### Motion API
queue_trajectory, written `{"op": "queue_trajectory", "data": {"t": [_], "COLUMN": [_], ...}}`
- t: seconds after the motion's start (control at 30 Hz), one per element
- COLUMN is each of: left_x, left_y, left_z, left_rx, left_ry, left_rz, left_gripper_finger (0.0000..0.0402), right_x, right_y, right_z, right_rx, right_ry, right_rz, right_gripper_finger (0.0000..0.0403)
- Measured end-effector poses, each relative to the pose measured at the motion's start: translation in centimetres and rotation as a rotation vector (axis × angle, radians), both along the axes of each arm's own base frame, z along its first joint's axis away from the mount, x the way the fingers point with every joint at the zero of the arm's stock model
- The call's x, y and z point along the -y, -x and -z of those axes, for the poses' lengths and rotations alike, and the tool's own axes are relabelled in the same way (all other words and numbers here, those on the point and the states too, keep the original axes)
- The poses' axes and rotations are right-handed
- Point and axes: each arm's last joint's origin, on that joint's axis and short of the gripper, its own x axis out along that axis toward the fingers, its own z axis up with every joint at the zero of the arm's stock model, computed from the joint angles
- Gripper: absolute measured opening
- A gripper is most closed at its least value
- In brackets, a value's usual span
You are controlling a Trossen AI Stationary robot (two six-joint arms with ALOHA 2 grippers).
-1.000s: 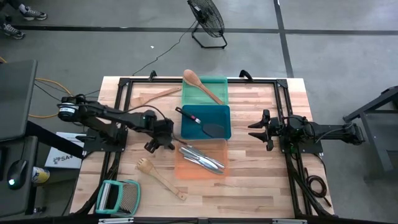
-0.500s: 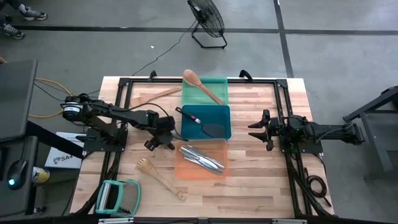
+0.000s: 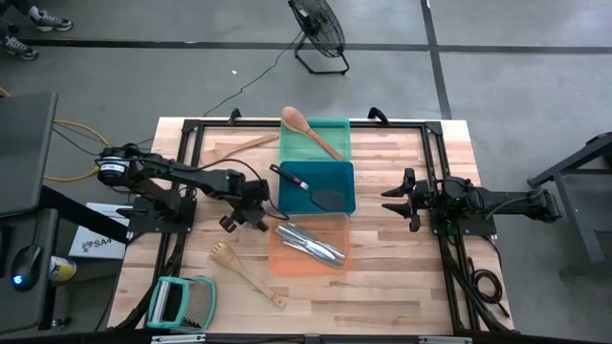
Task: Pick & Place Kitchen Items
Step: Put the black spatula into the blue bin
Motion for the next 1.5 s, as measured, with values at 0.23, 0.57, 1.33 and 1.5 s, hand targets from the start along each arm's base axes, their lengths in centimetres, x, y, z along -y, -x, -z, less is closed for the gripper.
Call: {"op": "queue_trajectory", "data": {"t": [0.23,0.57,1.33,1.5], "left_x": [0.1,0.1,-0.3,-0.3], "left_y": [0.0,0.1,3.3,4.1], "left_z": [0.9,-1.2,-13.7,-17.7], "left_rx": [-0.064,-0.004,0.444,0.631], "left_ry": [0.052,0.048,-0.085,-0.073], "left_rz": [-0.022,-0.131,-0.354,-0.368], "left_gripper_finger": [0.0105,0.0104,0.0104,0.0103], "right_x": [0.0,0.0,0.0,0.0], "right_y": [0.0,0.0,0.0,0.0], "right_z": [0.0,0.0,0.0,0.0], "right_rx": [0.000,0.000,0.000,0.000], "right_ry": [0.000,0.000,0.000,0.000], "right_rz": [0.001,0.001,0.001,0.001], "right_gripper_finger": [0.0149,0.0149,0.0149,0.0149]}}
